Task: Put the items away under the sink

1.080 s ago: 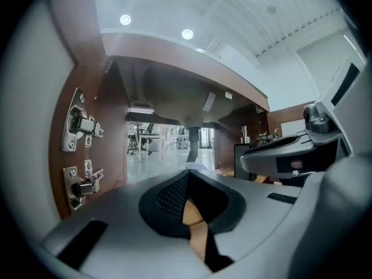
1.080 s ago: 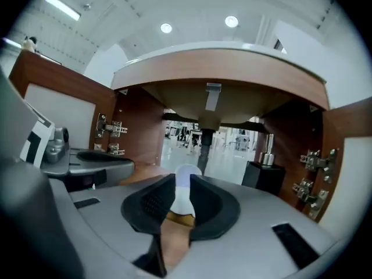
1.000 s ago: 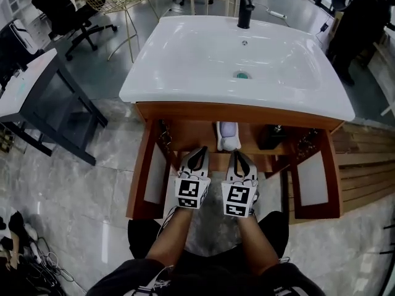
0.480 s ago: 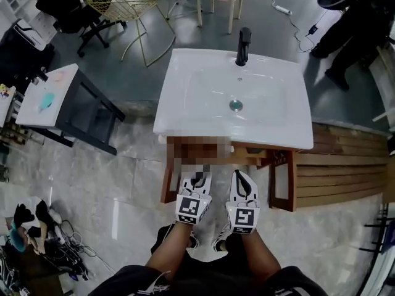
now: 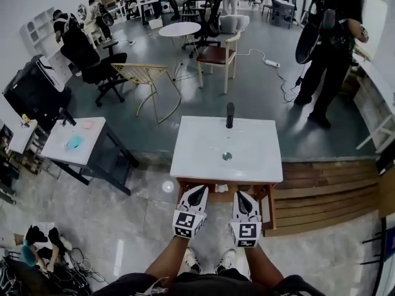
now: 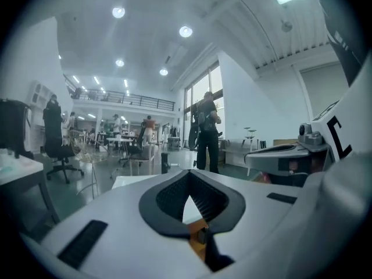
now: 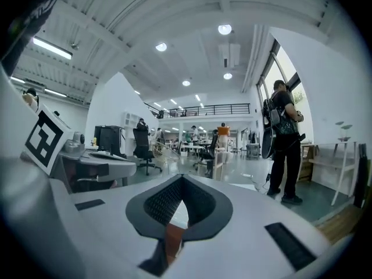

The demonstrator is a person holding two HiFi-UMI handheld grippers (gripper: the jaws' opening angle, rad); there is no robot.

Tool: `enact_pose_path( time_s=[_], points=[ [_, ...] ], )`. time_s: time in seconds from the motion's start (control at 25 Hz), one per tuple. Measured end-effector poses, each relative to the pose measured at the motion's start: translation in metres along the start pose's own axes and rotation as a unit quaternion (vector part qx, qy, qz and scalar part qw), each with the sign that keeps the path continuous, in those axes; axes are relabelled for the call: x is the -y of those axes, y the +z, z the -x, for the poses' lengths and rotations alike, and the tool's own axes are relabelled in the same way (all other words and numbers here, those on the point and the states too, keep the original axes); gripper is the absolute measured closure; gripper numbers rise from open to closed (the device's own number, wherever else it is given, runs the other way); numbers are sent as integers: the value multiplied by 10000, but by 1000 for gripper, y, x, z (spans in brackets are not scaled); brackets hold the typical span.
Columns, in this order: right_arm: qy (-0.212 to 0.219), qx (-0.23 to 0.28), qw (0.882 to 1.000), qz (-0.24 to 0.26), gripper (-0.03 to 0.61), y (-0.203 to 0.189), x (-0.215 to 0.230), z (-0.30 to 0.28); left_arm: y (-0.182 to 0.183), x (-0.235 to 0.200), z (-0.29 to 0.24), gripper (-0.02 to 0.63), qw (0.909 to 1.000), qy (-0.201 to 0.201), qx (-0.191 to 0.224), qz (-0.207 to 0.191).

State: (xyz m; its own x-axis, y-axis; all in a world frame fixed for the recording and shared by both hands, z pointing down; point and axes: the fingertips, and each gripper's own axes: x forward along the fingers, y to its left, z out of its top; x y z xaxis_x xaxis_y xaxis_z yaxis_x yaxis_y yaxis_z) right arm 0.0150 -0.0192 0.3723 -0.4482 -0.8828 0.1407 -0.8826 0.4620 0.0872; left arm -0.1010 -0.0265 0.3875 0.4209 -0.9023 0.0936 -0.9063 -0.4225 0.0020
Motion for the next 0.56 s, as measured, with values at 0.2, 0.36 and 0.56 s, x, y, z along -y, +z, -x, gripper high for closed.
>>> enact_pose_path(
  time_s=[0.2,0.36,0.56],
  points=[
    [-149,-8,9999,-82,555,16,16,17,40,13,-1,615,9991,-208,317,-179],
    [-292,20,9996,40,555,20,31,28,42,20,5,615,9986,-344,304,-259],
    [-286,-32,9994,-189,555,13,42,26,37,26,0,615,9984,-397,171,-364]
  ],
)
